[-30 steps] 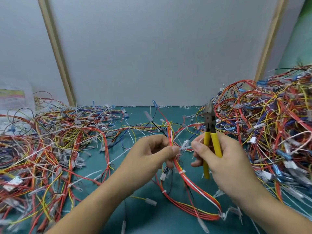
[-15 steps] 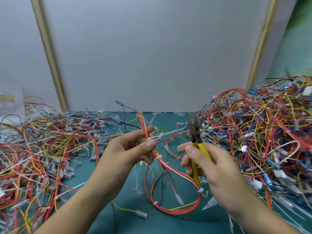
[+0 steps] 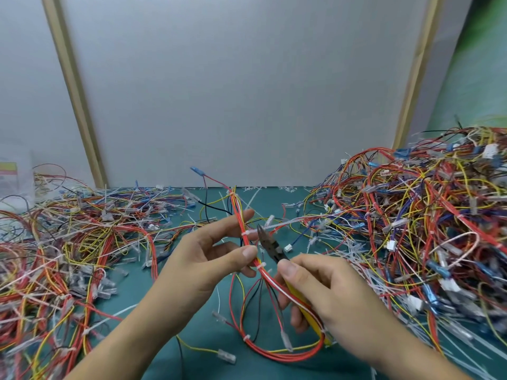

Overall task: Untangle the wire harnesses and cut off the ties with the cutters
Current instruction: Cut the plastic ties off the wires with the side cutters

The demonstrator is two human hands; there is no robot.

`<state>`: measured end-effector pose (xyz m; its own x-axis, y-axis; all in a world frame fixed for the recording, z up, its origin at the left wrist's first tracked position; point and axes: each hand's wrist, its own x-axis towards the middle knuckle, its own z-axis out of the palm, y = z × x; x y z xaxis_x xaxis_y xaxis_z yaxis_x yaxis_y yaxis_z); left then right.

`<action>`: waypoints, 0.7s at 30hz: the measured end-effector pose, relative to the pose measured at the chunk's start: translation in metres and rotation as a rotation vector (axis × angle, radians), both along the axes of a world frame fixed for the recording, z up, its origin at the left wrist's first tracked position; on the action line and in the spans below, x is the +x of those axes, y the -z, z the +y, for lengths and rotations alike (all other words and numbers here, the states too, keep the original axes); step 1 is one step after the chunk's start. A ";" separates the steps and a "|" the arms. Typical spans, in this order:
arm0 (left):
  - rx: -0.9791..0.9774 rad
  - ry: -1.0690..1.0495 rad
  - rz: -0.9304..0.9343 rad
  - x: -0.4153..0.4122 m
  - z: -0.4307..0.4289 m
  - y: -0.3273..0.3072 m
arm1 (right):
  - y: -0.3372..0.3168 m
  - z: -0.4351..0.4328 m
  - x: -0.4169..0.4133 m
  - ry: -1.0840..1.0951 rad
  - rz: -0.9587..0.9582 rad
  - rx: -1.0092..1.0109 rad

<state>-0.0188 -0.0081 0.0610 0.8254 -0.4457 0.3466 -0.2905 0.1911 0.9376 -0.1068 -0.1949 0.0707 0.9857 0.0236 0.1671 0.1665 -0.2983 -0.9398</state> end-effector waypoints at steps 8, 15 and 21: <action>-0.005 -0.025 -0.024 -0.002 0.000 -0.002 | 0.001 0.001 0.000 0.001 0.002 -0.049; -0.035 -0.016 -0.033 -0.003 0.000 -0.003 | 0.003 0.001 0.000 0.003 0.000 -0.038; -0.004 -0.012 -0.053 -0.003 0.001 -0.003 | 0.002 0.003 0.000 0.005 -0.013 -0.041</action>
<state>-0.0221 -0.0075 0.0643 0.8110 -0.4348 0.3914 -0.3417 0.1909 0.9202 -0.1071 -0.1924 0.0689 0.9834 0.0260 0.1793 0.1775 -0.3378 -0.9243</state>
